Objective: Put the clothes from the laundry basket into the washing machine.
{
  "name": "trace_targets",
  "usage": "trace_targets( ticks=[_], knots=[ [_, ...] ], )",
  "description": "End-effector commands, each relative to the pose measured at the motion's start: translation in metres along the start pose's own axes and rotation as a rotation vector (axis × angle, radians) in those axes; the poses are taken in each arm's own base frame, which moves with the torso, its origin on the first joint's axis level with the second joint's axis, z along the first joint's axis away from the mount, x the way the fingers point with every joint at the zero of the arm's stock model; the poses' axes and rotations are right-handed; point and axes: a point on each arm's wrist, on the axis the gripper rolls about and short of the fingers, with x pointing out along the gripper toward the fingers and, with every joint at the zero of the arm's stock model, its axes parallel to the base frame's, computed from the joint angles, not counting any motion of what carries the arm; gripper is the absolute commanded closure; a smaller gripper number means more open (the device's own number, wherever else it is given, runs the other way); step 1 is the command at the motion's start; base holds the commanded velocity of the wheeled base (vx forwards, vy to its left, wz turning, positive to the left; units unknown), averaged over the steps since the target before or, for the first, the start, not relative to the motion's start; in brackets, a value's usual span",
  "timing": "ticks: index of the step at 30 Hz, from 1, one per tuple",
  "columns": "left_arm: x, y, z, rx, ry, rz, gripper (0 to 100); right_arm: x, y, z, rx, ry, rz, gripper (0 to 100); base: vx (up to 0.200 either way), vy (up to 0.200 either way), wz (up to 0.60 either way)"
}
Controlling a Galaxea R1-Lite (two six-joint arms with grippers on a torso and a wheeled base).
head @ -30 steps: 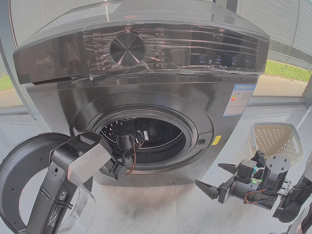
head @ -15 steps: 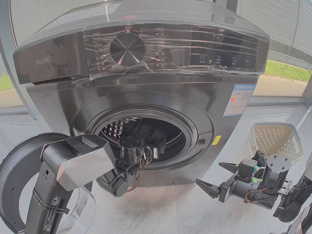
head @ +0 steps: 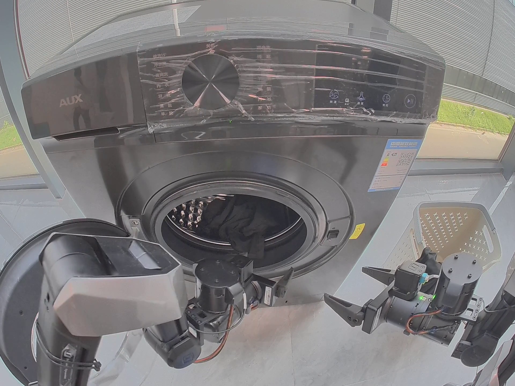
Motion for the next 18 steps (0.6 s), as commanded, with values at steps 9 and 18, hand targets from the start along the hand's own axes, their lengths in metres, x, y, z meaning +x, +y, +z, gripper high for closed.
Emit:
trace_targets(
  ticks=[9,18],
  knots=[
    [-0.115,-0.013,0.065,-0.036,-0.120,-0.103,0,-0.012,-0.001,0.013,0.004,-0.067,-0.007,0,0.000,0.000,0.00],
    [-0.161,0.018,0.092,-0.146,-0.218,0.013,0,-0.039,-0.019,0.028,0.018,-0.160,-0.095,0,0.000,0.000,0.00]
  ],
)
